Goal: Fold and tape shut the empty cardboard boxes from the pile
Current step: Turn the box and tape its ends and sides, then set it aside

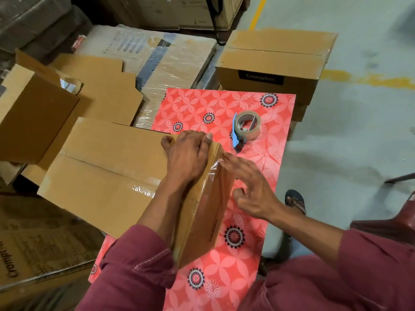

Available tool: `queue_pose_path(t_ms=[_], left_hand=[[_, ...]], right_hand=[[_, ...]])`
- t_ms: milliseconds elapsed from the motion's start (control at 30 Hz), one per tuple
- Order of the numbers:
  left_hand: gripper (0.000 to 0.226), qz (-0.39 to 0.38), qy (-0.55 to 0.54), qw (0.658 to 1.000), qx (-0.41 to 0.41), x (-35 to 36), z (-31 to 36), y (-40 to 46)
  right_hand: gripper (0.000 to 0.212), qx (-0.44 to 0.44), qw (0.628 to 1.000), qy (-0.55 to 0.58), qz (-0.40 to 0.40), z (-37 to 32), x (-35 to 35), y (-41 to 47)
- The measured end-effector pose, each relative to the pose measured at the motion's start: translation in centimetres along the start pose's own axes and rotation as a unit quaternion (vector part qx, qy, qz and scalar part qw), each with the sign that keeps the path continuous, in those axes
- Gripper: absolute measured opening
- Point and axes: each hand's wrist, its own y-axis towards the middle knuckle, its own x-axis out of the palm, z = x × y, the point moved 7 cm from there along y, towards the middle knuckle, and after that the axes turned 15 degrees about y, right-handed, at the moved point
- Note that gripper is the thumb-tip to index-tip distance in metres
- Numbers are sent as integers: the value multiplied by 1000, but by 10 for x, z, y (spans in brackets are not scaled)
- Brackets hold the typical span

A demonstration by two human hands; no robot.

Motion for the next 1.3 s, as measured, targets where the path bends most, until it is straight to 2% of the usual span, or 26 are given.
queue_pose_path(t_ms=[100, 200, 367, 467, 600, 700, 800, 867, 967, 1067, 1200, 1300], left_hand=[[50, -14, -4, 1000, -1, 3, -2, 1], [48, -18, 1, 1000, -1, 3, -2, 2], [49, -24, 3, 1000, -1, 3, -2, 2], [46, -27, 8, 1000, -3, 3, -2, 3], [45, -23, 7, 1000, -6, 2, 0, 3], [43, -19, 3, 1000, -6, 1, -1, 2], [44, -20, 2, 1000, -8, 1, -1, 3], [46, -24, 3, 1000, -6, 2, -2, 3], [46, -21, 8, 1000, -4, 3, -2, 3], [45, -22, 12, 1000, -6, 2, 0, 3], [42, -24, 14, 1000, -7, 0, 0, 2], [47, -32, 16, 999, -5, 1, 1, 2]], right_hand=[[49, 94, 992, 54, 64, 0, -32, 27], [24, 101, 983, 134, 67, -15, -43, 67], [32, 109, 984, 139, -30, -19, -30, 103], [25, 91, 984, 151, -36, -4, -30, 104], [23, 22, 985, 165, -40, 6, -30, 103], [21, 19, 983, 168, -70, 16, -32, 107], [20, 44, 988, 91, -115, 45, -39, 99], [32, 81, 986, 33, -140, 62, -44, 85], [74, 90, 989, 73, -87, 51, -49, 79], [77, 56, 989, 125, -55, 29, -36, 94], [82, 20, 993, 105, -58, 25, -21, 103], [91, 18, 987, 88, -132, 27, -21, 102]])
